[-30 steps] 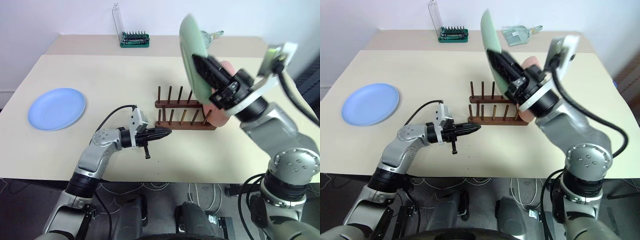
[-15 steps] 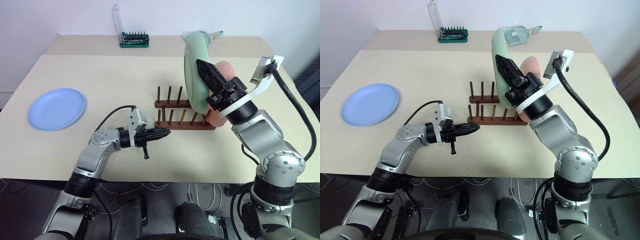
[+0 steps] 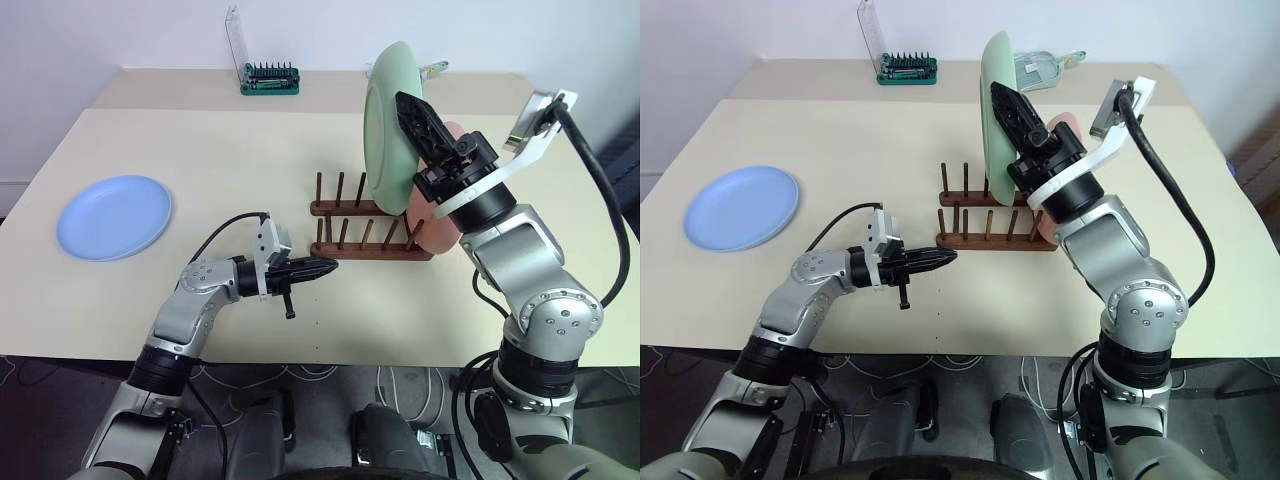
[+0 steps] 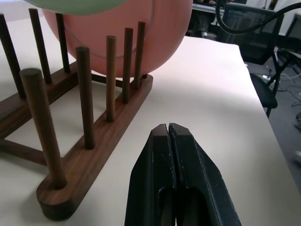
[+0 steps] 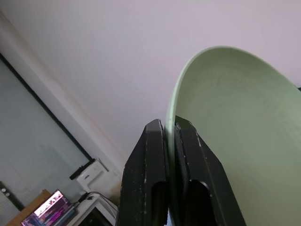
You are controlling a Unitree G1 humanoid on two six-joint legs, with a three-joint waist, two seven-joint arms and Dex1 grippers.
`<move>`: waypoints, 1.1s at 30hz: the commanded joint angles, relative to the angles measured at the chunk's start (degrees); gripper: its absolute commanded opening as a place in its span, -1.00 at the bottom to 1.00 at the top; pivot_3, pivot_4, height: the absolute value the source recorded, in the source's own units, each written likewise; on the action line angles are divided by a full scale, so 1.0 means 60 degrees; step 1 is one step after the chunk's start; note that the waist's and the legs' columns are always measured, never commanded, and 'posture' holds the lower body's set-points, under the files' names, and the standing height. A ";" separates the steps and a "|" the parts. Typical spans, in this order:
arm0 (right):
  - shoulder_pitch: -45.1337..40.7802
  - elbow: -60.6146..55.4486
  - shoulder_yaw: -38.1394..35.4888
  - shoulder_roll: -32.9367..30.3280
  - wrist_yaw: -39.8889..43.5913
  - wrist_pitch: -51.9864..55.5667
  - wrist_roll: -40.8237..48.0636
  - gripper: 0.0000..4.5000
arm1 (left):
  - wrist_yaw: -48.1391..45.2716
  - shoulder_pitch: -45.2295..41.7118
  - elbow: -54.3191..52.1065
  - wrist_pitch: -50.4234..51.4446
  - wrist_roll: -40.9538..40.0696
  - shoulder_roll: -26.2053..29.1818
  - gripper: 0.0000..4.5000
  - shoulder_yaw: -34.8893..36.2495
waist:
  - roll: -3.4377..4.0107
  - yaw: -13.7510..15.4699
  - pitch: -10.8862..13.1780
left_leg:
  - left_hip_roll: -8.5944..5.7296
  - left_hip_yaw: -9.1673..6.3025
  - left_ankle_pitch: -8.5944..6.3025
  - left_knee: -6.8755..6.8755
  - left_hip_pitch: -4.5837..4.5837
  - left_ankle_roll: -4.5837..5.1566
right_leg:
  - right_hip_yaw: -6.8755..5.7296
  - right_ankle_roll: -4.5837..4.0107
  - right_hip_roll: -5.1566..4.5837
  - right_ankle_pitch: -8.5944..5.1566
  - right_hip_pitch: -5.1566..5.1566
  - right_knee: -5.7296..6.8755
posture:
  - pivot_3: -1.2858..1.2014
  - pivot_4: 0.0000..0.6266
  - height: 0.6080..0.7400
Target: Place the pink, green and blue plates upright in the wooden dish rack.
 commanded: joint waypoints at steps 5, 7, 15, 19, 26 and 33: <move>0.0583 0.0062 -0.0165 0.0237 -0.0212 -0.0372 0.0185 -0.97 | 0.0181 0.0003 -0.0534 0.0102 -0.0137 -0.0017 -1.00 0.0130 | 0.0000 -0.0002 0.0000 | 0.0000 0.0000 0.0000 -0.0001 0.0000 0.0000 | 0.0000 0.0000 0.0000 0.0000 0.0000 0.0000 | 0.03 -0.52 0.88; 0.0759 0.0168 -0.0163 0.0274 -0.0265 -0.0410 0.0143 -0.97 | 0.0234 -0.0022 -0.0629 0.0199 -0.0161 -0.0003 -1.00 0.0133 | 0.0000 -0.0004 0.0000 | 0.0000 0.0000 0.0000 -0.0001 0.0000 0.0000 | 0.0000 0.0000 0.0000 0.0000 0.0000 0.0000 | 0.03 -0.52 0.88; 0.1008 0.0419 -0.0145 0.0251 -0.0395 -0.0453 0.0023 -0.36 | 0.0293 -0.0041 -0.0855 0.0449 -0.0215 0.0041 -1.00 0.0174 | 0.0000 -0.0005 0.0000 | 0.0000 0.0000 0.0000 -0.0002 0.0000 0.0000 | 0.0001 0.0000 0.0001 0.0000 -0.0001 0.0000 | 0.03 -0.52 0.88; 0.0952 0.0367 -0.0121 0.0053 -0.0325 -0.0414 -0.0305 0.42 | 0.0288 -0.0024 -0.0865 0.0478 -0.0221 0.0052 -1.00 0.0186 | 0.0000 -0.0004 0.0000 | 0.0000 0.0001 0.0000 -0.0003 0.0000 0.0000 | 0.0001 0.0000 0.0001 0.0000 -0.0001 0.0000 | 0.03 -0.52 0.88; 0.0545 0.0045 -0.0091 -0.1030 0.0209 -0.0082 -0.1110 0.42 | 0.0235 0.0038 -0.0712 0.0327 -0.0188 0.0056 -1.00 0.0186 | 0.0002 -0.0001 0.0001 | 0.0000 0.0002 0.0000 -0.0003 0.0000 -0.0001 | 0.0002 0.0000 0.0000 0.0000 -0.0003 -0.0001 | 0.03 -0.52 0.88; 0.0017 -0.0570 0.0382 -0.3712 0.2268 0.0368 -0.3502 0.42 | 0.0825 -0.0026 -0.0349 -0.0315 -0.0099 -0.0153 -1.00 0.0733 | 0.0006 0.0015 0.0004 | -0.0001 0.0004 0.0000 -0.0007 -0.0001 0.0000 | 0.0001 0.0000 -0.0002 0.0000 -0.0004 -0.0007 | 0.03 -0.52 0.88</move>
